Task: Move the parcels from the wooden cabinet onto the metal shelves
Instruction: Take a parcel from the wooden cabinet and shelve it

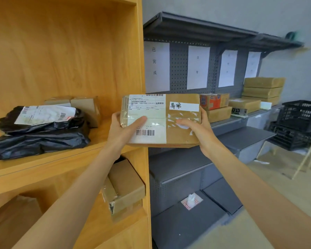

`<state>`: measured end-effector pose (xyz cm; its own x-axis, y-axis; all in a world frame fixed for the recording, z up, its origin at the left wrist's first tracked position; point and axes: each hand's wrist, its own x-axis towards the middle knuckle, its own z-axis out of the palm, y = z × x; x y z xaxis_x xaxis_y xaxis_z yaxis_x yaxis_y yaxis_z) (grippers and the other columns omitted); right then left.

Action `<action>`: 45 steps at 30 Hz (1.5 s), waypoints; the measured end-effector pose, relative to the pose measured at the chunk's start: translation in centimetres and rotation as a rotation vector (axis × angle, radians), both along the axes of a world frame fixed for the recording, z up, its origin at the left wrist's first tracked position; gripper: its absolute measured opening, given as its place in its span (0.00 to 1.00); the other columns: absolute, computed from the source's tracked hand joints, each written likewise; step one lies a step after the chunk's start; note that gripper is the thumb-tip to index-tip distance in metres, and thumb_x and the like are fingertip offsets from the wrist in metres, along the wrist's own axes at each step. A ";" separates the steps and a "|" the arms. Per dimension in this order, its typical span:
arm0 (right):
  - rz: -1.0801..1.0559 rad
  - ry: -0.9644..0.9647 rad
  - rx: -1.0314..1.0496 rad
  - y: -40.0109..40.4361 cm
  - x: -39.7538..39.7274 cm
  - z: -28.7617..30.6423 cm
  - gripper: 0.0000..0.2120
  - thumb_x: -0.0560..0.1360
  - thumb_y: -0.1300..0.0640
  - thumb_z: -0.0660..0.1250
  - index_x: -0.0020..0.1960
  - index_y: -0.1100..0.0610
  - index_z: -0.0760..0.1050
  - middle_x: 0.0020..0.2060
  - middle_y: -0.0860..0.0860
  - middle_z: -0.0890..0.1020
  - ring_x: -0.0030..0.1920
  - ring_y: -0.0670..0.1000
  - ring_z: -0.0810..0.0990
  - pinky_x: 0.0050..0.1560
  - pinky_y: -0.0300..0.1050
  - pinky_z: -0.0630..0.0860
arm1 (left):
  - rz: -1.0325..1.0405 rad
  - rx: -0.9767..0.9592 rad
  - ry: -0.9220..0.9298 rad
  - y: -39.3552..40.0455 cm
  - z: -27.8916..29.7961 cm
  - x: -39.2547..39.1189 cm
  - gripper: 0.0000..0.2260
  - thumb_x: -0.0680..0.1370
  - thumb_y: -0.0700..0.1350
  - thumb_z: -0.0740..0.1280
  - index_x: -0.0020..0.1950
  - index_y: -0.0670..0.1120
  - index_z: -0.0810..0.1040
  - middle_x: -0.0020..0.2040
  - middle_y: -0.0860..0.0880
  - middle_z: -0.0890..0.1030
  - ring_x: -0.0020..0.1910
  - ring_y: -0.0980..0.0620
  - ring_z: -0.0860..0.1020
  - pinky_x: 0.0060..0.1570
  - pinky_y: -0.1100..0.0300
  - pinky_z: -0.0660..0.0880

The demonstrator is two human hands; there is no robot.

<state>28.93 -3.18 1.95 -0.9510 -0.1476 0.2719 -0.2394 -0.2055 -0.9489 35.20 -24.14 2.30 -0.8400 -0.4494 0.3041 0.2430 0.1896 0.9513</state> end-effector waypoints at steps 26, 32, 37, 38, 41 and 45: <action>0.304 0.039 0.136 15.3 -18.7 0.1 0.22 0.67 0.53 0.75 0.57 0.44 0.71 0.52 0.44 0.81 0.58 0.49 0.77 0.59 0.49 0.74 | 0.396 -0.078 0.098 19.1 0.7 -11.1 0.36 0.65 0.54 0.78 0.67 0.50 0.63 0.58 0.55 0.77 0.54 0.55 0.78 0.57 0.54 0.76; 0.324 0.050 0.124 18.5 -24.0 0.9 0.31 0.67 0.54 0.76 0.66 0.47 0.67 0.51 0.41 0.79 0.53 0.42 0.75 0.48 0.42 0.71 | 0.409 -0.073 0.093 22.5 1.4 -16.1 0.37 0.66 0.54 0.77 0.69 0.51 0.62 0.60 0.55 0.76 0.53 0.57 0.78 0.52 0.58 0.77; 0.315 0.018 0.104 18.7 -29.0 1.3 0.34 0.68 0.54 0.76 0.69 0.53 0.64 0.49 0.44 0.79 0.54 0.45 0.76 0.59 0.48 0.73 | 0.395 -0.081 0.074 22.1 2.2 -20.9 0.37 0.64 0.56 0.78 0.67 0.53 0.63 0.60 0.54 0.77 0.56 0.53 0.79 0.57 0.48 0.77; 0.312 0.022 0.110 18.5 -29.9 1.5 0.35 0.66 0.53 0.77 0.69 0.53 0.64 0.48 0.44 0.79 0.54 0.45 0.76 0.59 0.49 0.73 | 0.391 -0.081 0.078 21.8 2.3 -21.9 0.36 0.64 0.56 0.78 0.66 0.53 0.63 0.60 0.53 0.77 0.56 0.52 0.79 0.57 0.48 0.77; 0.358 0.019 0.118 17.6 -32.9 2.1 0.44 0.54 0.45 0.80 0.65 0.49 0.65 0.55 0.48 0.80 0.59 0.51 0.77 0.63 0.56 0.73 | 0.375 -0.070 0.085 20.4 2.8 -25.1 0.35 0.63 0.56 0.78 0.63 0.54 0.63 0.60 0.53 0.77 0.56 0.52 0.79 0.57 0.49 0.77; 0.391 0.059 0.122 15.4 -36.9 3.9 0.42 0.54 0.45 0.79 0.64 0.46 0.65 0.58 0.49 0.79 0.59 0.52 0.78 0.63 0.58 0.73 | 0.373 -0.027 0.120 18.2 3.9 -29.0 0.34 0.64 0.56 0.78 0.63 0.53 0.64 0.58 0.55 0.78 0.54 0.54 0.79 0.57 0.51 0.77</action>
